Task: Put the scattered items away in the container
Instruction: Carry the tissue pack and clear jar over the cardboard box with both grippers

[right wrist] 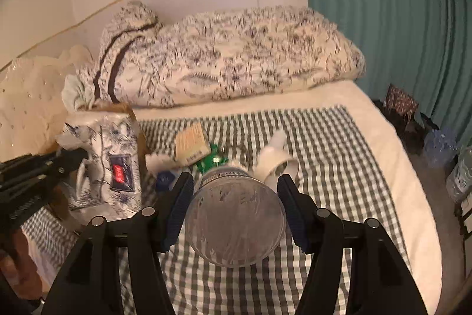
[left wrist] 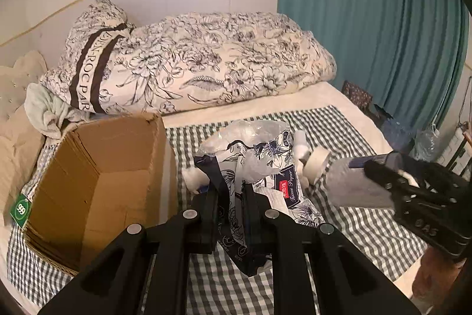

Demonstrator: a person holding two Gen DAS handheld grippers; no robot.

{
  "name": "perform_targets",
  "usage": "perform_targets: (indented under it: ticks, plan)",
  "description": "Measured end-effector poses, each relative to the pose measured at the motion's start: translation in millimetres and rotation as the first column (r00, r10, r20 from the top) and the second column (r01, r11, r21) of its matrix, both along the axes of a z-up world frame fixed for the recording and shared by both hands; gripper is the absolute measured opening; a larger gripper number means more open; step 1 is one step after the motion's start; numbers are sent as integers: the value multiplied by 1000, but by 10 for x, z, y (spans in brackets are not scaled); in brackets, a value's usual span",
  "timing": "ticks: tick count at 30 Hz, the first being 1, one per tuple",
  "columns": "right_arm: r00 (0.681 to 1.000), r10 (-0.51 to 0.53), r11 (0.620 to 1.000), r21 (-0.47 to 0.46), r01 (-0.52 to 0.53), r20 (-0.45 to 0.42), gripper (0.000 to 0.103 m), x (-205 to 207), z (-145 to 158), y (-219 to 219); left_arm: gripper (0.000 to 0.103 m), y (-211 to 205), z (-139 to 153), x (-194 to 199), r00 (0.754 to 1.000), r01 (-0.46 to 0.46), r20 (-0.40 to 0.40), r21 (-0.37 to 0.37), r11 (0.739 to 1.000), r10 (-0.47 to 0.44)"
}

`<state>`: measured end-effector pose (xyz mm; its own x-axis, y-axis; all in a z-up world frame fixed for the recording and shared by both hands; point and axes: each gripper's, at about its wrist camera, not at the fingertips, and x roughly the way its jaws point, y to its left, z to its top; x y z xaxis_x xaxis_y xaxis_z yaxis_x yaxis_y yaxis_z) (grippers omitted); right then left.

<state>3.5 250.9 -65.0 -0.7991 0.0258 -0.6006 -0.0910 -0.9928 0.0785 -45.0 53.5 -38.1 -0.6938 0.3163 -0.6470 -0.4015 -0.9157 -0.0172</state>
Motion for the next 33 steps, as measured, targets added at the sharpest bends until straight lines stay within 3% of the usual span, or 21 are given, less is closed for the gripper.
perform_targets:
  ticks: [7, 16, 33]
  plan:
    - [996, -6, 1000, 17, 8, -90, 58, 125, 350, -83, 13, -78, 177, -48, 1000, -18, -17, 9, 1000, 18]
    - [998, 0, 1000, 20, 1, -67, 58, 80, 305, -100, 13, -99, 222, -81, 1000, -21, -19, 13, 1000, 21]
    - [987, 51, 997, 57, -43, -153, 58, 148, 733, -440, 13, -362, 473, -125, 996, -59, -62, 33, 998, 61]
